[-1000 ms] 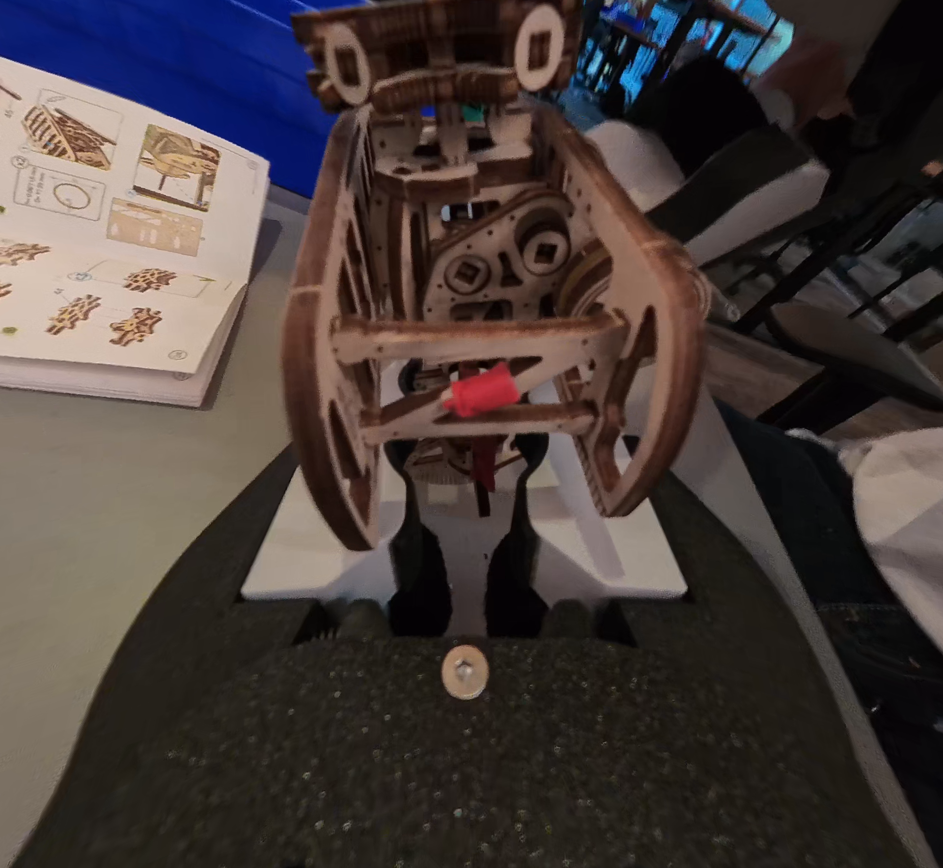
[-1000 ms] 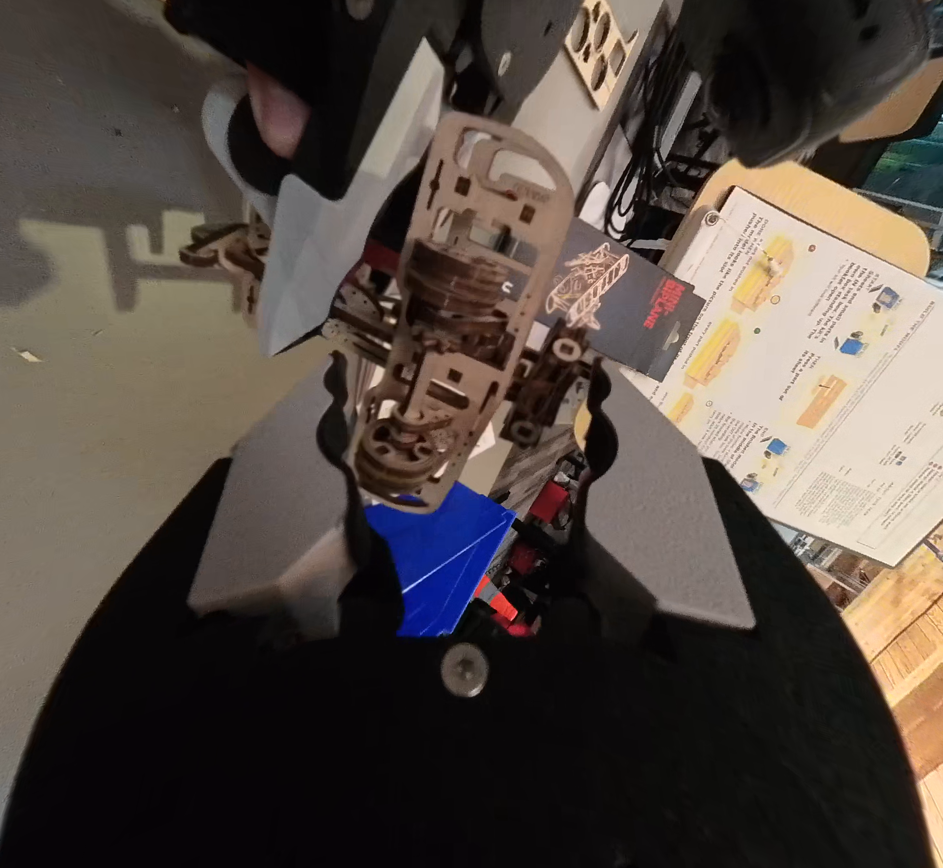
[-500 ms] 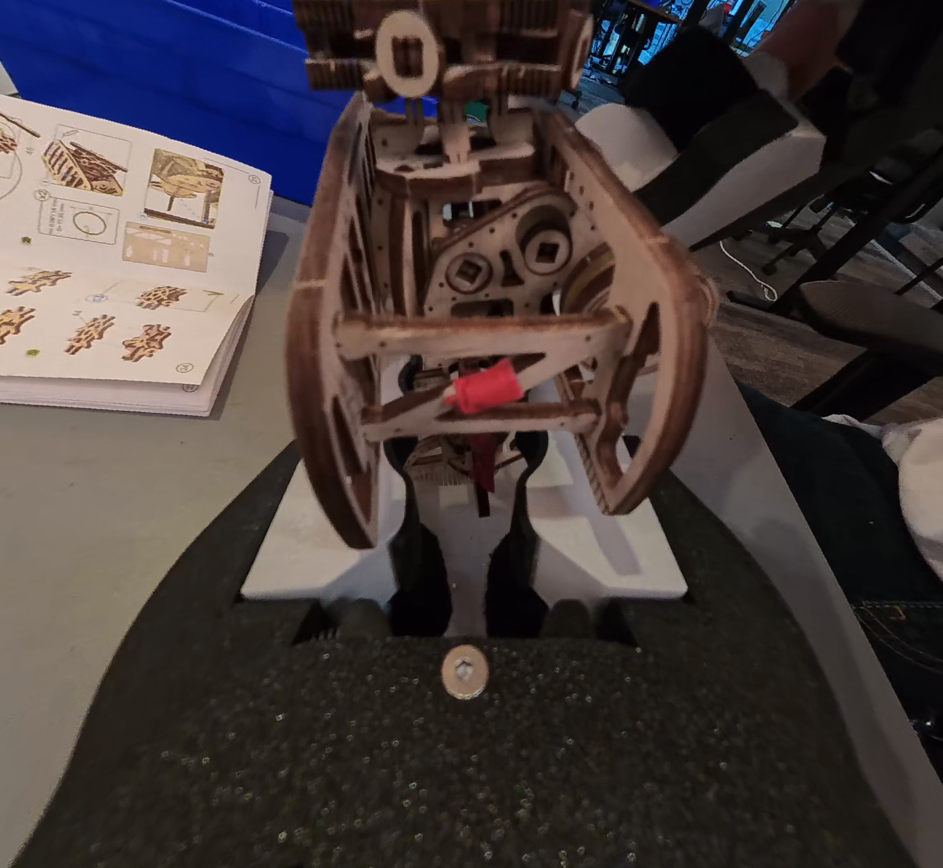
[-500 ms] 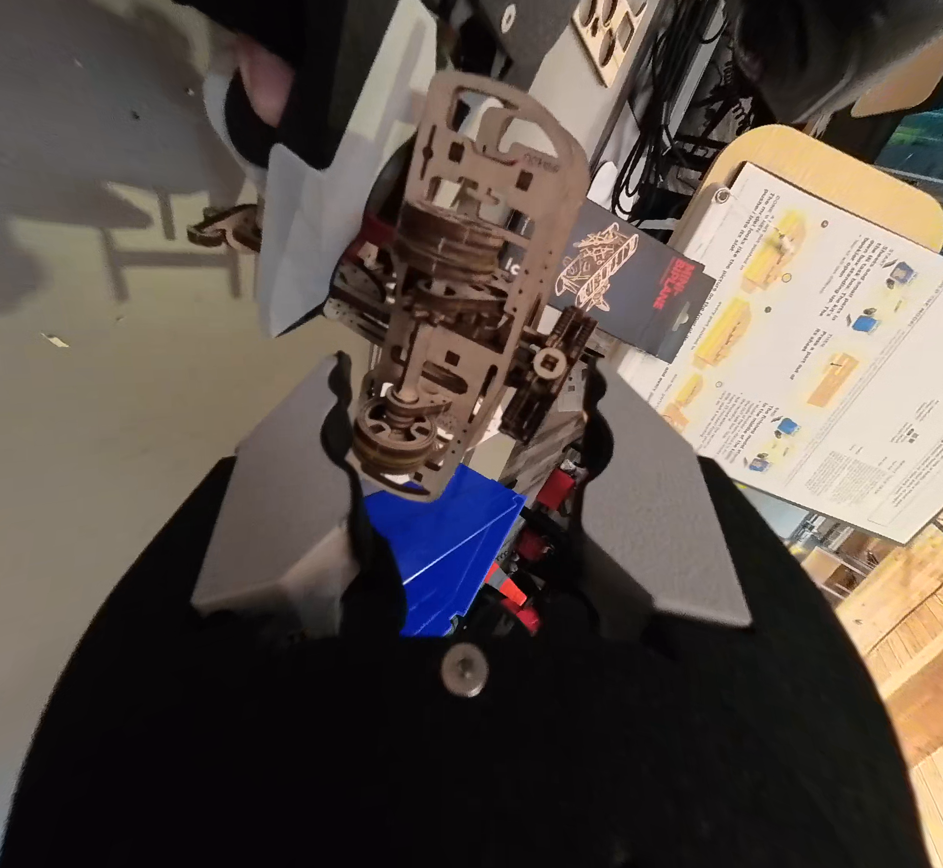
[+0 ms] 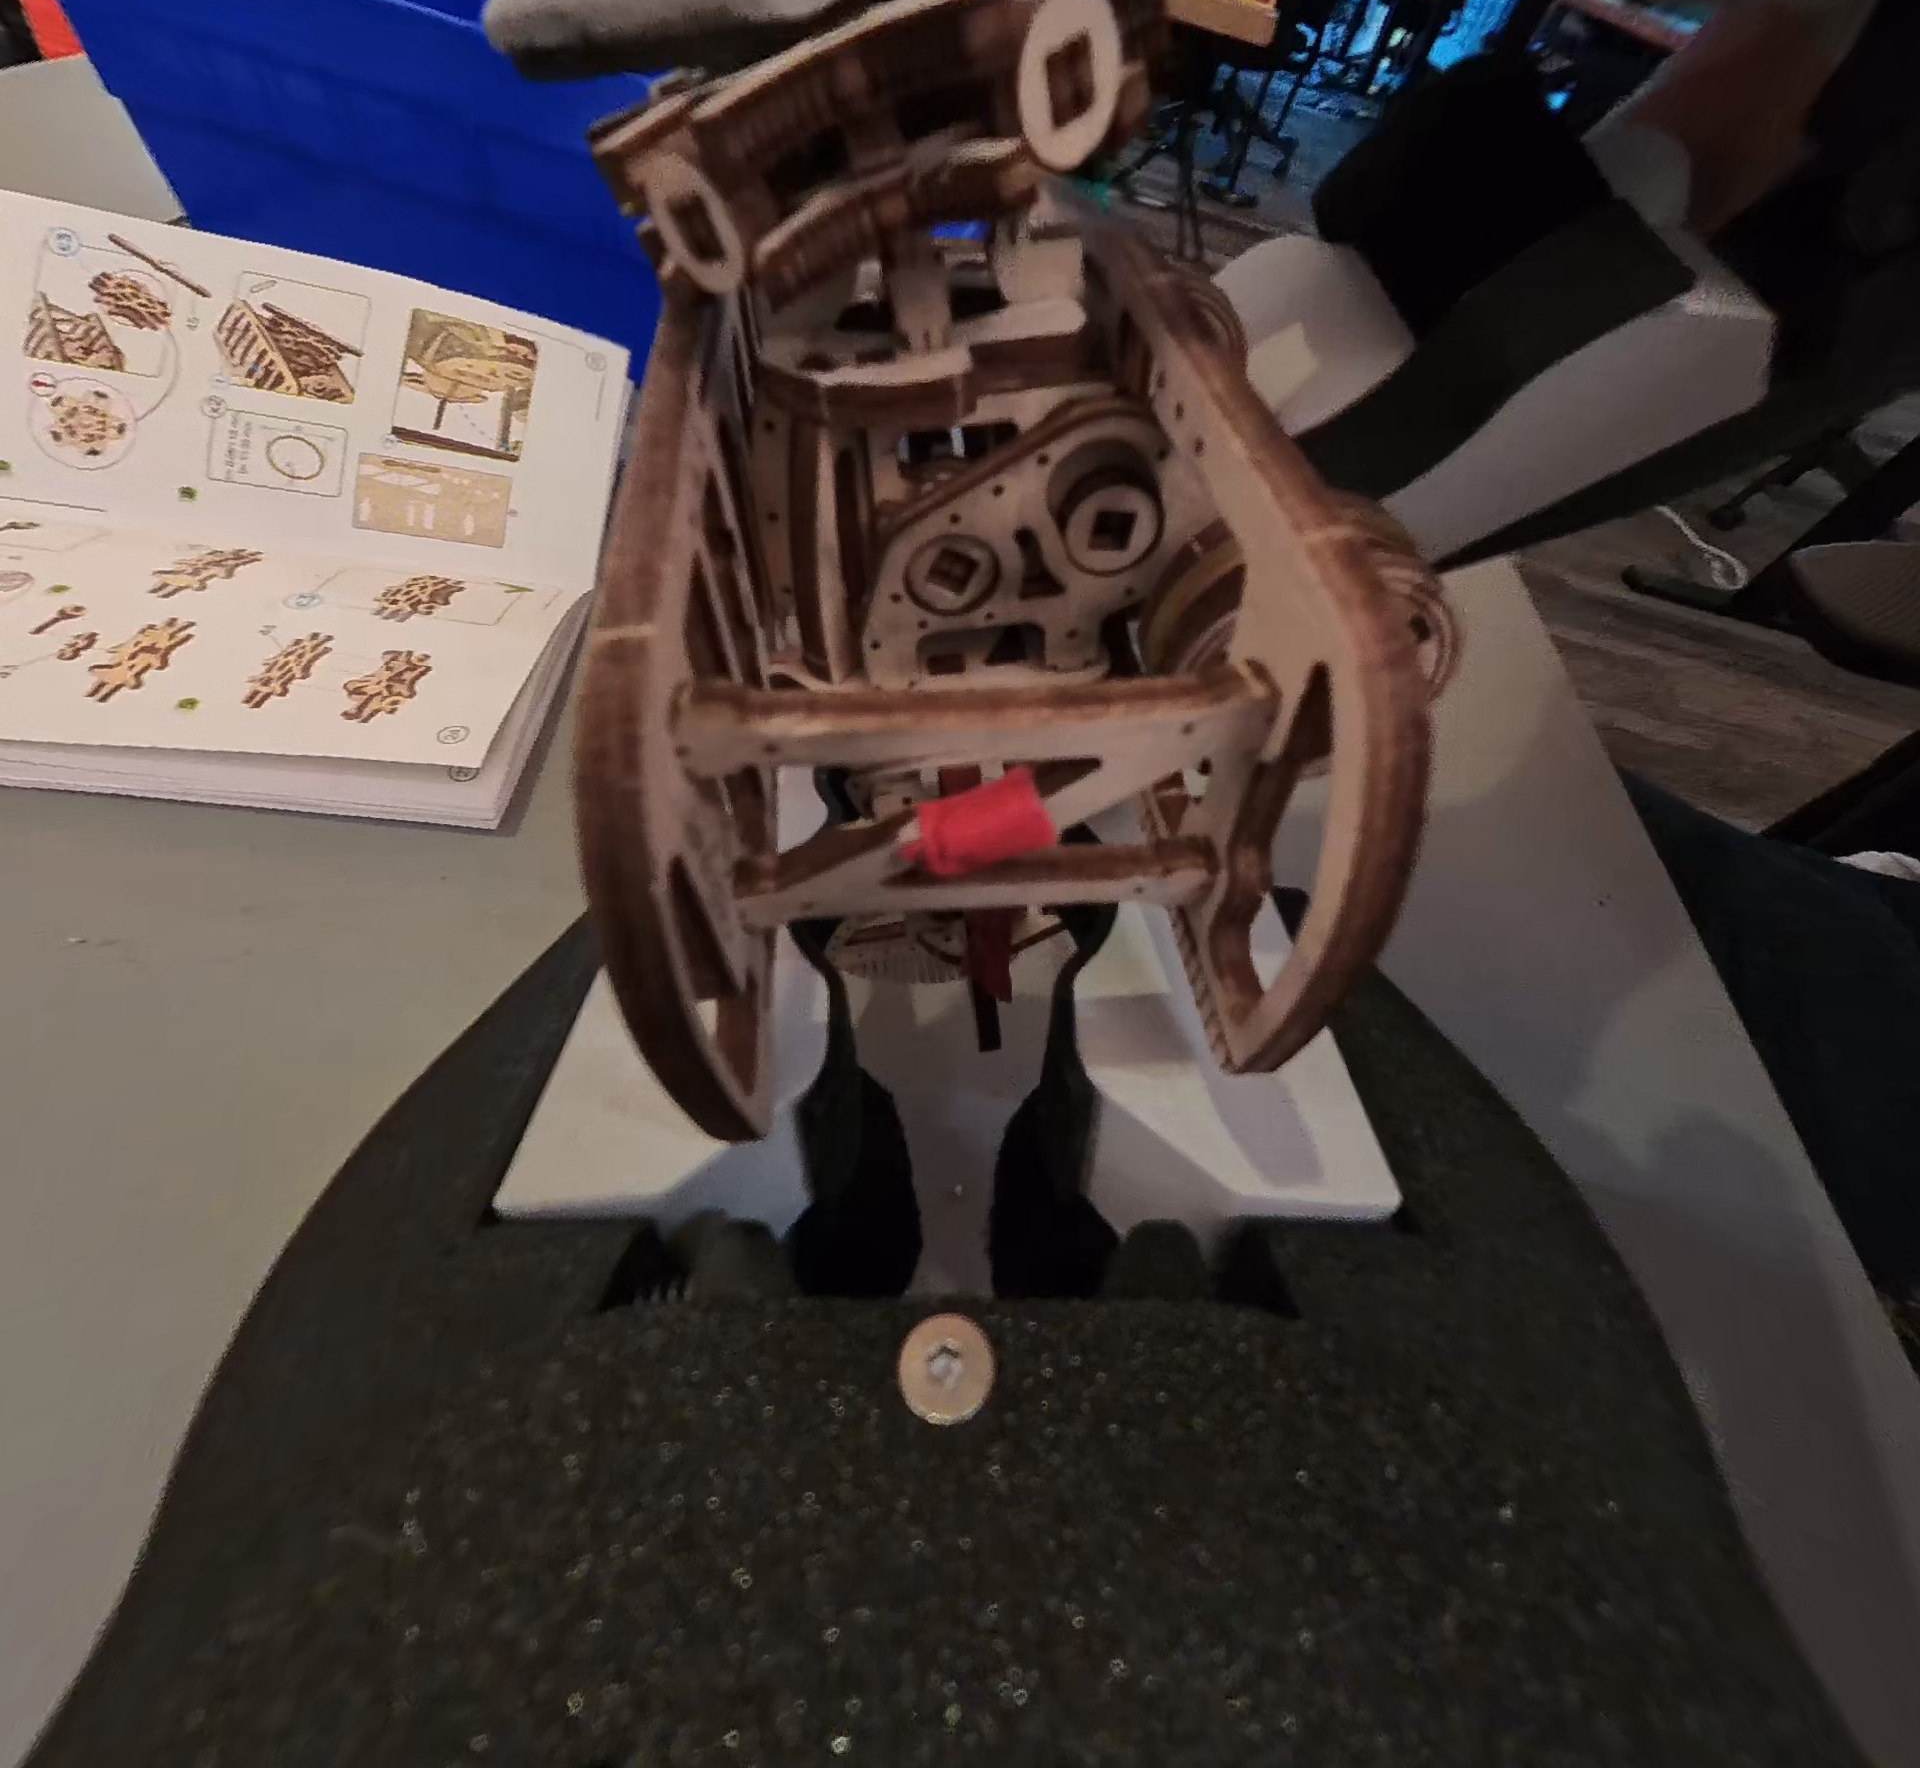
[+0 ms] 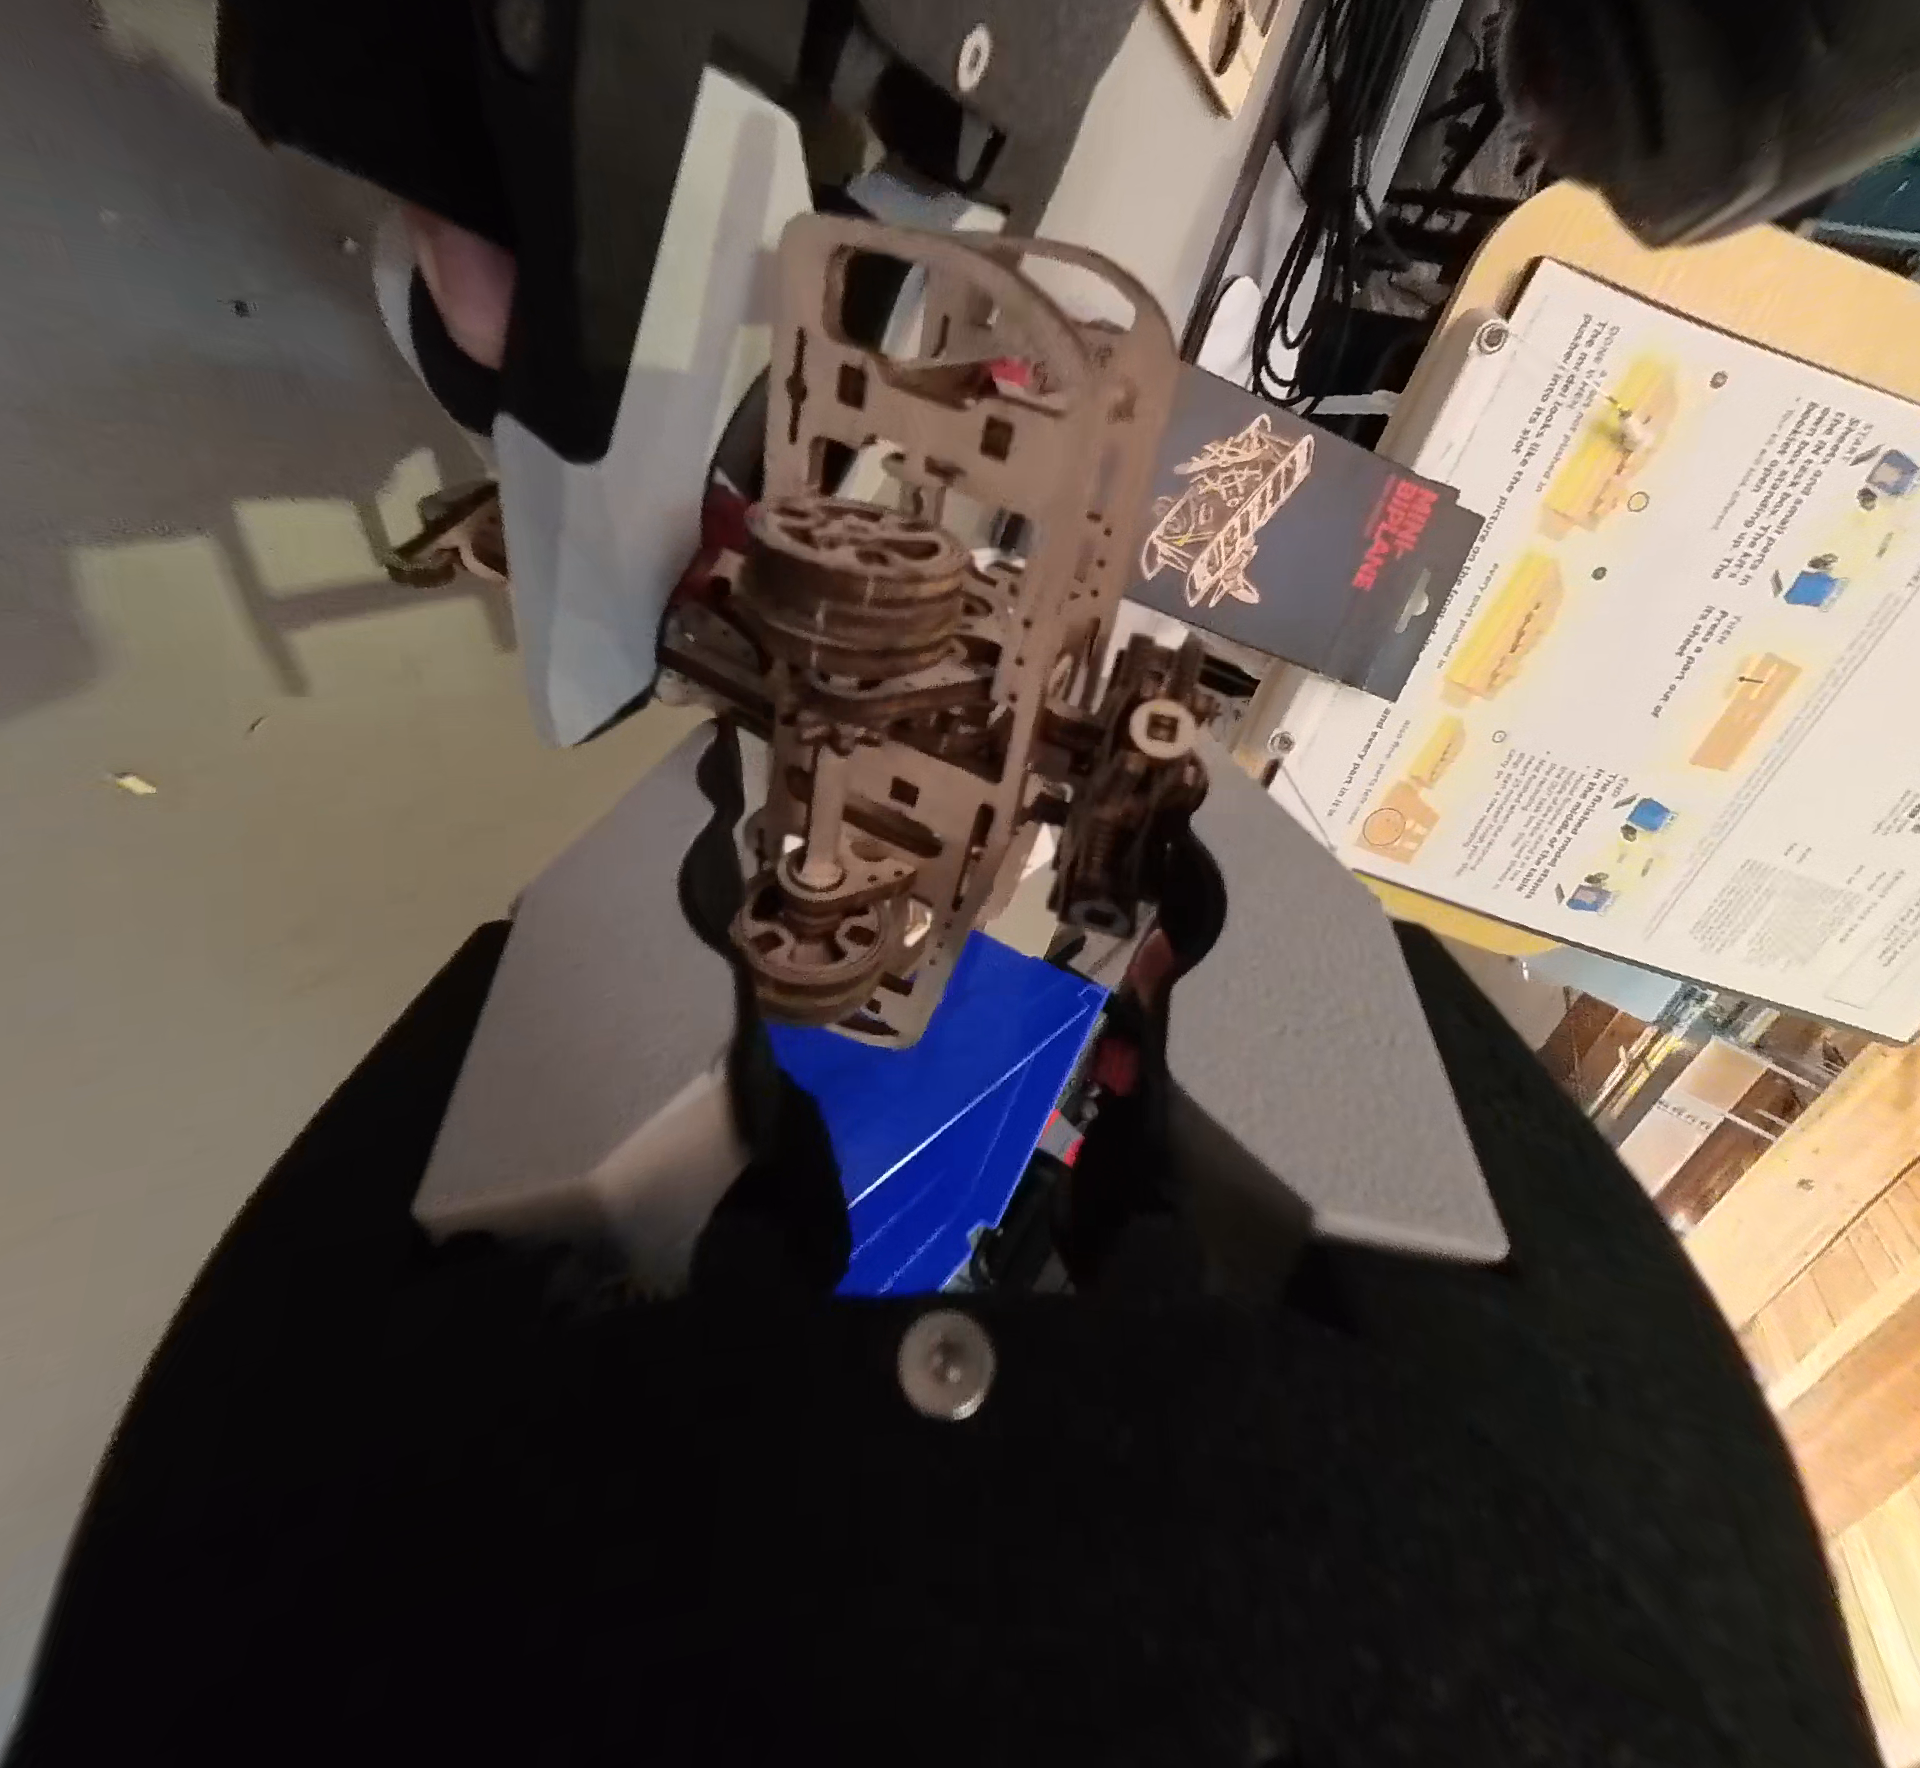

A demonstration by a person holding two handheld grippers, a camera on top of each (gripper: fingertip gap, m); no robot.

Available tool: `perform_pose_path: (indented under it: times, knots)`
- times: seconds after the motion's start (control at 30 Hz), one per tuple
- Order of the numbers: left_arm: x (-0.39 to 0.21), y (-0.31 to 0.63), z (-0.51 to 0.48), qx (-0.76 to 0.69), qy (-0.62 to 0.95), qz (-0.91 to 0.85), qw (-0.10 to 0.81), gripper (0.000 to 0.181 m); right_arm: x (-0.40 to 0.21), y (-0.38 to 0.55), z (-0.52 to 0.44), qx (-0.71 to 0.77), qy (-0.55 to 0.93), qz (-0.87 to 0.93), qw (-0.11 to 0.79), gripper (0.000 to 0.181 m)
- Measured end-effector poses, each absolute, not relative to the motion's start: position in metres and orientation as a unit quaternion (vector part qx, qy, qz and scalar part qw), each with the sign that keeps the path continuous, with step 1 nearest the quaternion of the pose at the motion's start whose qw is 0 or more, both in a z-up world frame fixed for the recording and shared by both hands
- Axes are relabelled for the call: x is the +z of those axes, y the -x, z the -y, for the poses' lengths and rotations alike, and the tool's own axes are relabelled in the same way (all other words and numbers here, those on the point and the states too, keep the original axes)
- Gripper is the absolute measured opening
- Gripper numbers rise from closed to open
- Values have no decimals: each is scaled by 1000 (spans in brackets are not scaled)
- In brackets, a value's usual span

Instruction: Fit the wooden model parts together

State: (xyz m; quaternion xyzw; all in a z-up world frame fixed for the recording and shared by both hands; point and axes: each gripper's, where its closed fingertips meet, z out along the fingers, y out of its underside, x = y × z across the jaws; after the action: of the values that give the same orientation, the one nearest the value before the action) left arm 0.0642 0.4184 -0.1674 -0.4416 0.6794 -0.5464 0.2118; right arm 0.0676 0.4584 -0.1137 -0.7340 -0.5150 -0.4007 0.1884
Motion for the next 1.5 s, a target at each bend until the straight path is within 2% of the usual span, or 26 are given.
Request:
perform_pose_path:
  times: [0.1,0.37,0.53,0.57,0.67,0.87,1.5]
  knots:
    - [-166,-68,-424,-547,456,-666,221,31,-114,-65,-458,-396,737,513,191,91]
    - [-160,-68,-430,-576,465,-641,201,32,-83,-60,-442,-363,738,524,221,93]
    - [-163,-67,-425,-564,457,-658,202,32,-62,-56,-442,-210,814,448,303,77]
    - [-164,-67,-424,-564,456,-659,200,32,-60,-55,-444,-179,828,429,314,68]
    - [-166,-66,-422,-564,455,-664,184,32,-64,-58,-449,-109,855,388,326,57]
    - [-169,-64,-416,-566,448,-674,158,32,-72,-56,-451,-66,850,395,341,35]
    - [-166,-65,-419,-575,452,-664,151,32,-74,-46,-454,-33,855,390,341,34]
